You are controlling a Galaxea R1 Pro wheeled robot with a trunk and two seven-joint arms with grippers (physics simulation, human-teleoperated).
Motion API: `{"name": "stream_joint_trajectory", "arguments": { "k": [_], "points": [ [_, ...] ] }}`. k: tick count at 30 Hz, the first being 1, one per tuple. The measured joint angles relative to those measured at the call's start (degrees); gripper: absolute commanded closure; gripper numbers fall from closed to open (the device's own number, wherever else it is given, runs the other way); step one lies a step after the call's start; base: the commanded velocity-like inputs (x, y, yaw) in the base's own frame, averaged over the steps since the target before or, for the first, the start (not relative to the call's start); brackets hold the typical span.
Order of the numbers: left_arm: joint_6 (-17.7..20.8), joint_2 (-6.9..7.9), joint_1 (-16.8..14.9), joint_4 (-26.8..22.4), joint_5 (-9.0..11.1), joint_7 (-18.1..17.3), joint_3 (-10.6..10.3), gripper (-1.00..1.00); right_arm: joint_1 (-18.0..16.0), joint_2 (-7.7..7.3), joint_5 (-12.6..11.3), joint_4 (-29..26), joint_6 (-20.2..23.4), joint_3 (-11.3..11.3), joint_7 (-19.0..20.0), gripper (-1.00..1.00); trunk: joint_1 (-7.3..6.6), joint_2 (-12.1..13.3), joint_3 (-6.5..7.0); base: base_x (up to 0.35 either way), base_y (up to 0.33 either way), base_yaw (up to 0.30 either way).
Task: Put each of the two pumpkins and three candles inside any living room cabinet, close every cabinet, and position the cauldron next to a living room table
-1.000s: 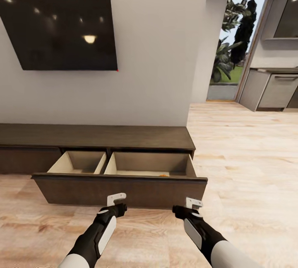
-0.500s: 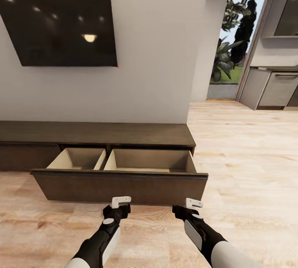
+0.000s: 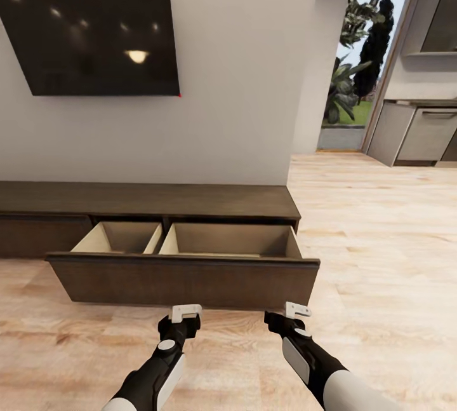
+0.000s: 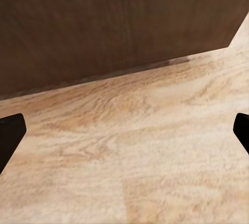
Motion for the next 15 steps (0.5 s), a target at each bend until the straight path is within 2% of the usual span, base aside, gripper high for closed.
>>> {"name": "stream_joint_trajectory", "arguments": {
  "k": [3, 10, 15],
  "points": [
    [-0.1, 0.01, 0.0, 0.0, 0.0, 0.0, 0.0, -1.0, 0.0, 0.0, 0.0, 0.0, -0.1, 0.0, 0.0, -1.0, 0.66, -1.2, -0.54, 0.0, 0.0, 0.0],
    [-0.1, -0.02, 0.0, 0.0, 0.0, 0.0, 0.0, -1.0, 0.0, -0.04, 0.0, 0.0, -0.1, 0.0, 0.0, -1.0, 0.66, -1.2, -0.54, 0.013, 0.0, 0.0],
    [0.2, 0.0, 0.0, 0.6, 0.2, 0.0, 0.3, -1.0, 0.0, -0.06, 0.1, 0.0, -0.1, 0.1, 0.1, -1.0, 0.66, -1.2, -0.54, 0.259, 0.0, 0.0]
  ]
}}
